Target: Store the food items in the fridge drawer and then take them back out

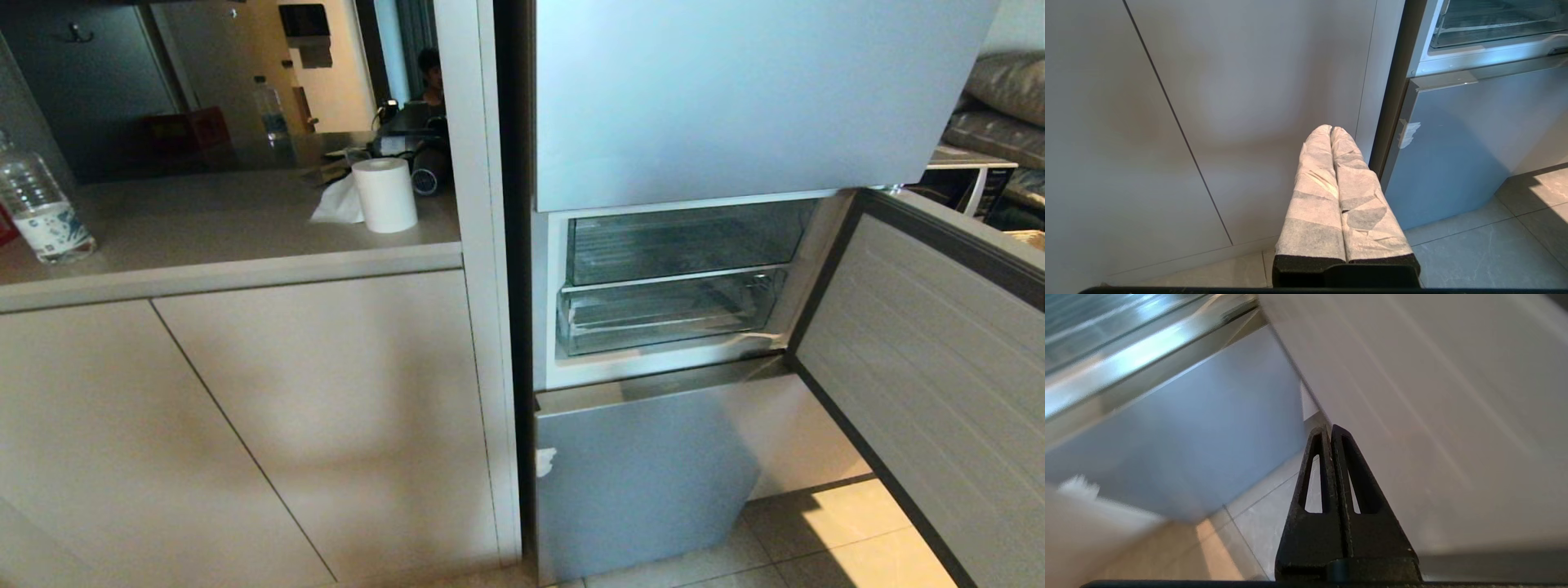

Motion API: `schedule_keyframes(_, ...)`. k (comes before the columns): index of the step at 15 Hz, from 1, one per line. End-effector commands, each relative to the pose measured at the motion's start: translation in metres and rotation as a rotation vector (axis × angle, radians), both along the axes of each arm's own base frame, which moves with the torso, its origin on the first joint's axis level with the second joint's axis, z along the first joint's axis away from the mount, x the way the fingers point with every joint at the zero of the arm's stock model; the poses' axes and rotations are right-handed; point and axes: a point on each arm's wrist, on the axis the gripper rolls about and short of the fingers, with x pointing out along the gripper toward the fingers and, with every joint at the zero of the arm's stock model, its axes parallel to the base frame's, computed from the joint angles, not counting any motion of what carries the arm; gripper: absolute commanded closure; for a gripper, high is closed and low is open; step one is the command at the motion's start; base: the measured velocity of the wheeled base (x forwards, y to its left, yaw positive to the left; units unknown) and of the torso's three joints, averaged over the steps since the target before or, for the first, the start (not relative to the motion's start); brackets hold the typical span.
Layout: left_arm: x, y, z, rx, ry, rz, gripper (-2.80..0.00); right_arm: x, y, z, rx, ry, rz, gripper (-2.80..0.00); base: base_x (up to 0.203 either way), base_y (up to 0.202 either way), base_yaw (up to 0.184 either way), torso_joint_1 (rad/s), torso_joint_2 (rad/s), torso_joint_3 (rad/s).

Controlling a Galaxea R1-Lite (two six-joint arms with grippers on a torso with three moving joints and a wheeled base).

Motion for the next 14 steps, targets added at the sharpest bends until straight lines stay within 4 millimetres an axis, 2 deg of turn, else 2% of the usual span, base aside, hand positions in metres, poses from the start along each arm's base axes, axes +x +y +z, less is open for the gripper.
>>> schedule_keyframes(1, 0.000, 0.000, 0.000, 0.000, 0.001, 0.000, 0.00, 0.035, -0.015, -0.012, 0.009, 0.065, -0.080, 0.00, 0.000, 0.000, 0.000, 0.000, 0.00, 0.000)
schedule_keyframes(4, 0.000, 0.000, 0.000, 0.000, 0.001, 0.000, 0.00, 0.056, -0.035, -0.018, 0.010, 0.033, -0.166, 0.00, 0.000, 0.000, 0.000, 0.000, 0.00, 0.000)
schedule_keyframes(8, 0.000, 0.000, 0.000, 0.000, 0.001, 0.000, 0.00, 0.074, -0.060, -0.026, 0.016, -0.013, -0.230, 0.00, 0.000, 0.000, 0.000, 0.000, 0.00, 0.000)
schedule_keyframes(14, 0.000, 0.000, 0.000, 0.000, 0.001, 0.000, 0.00, 0.086, -0.070, -0.023, 0.022, -0.042, -0.204, 0.00, 0.000, 0.000, 0.000, 0.000, 0.00, 0.000)
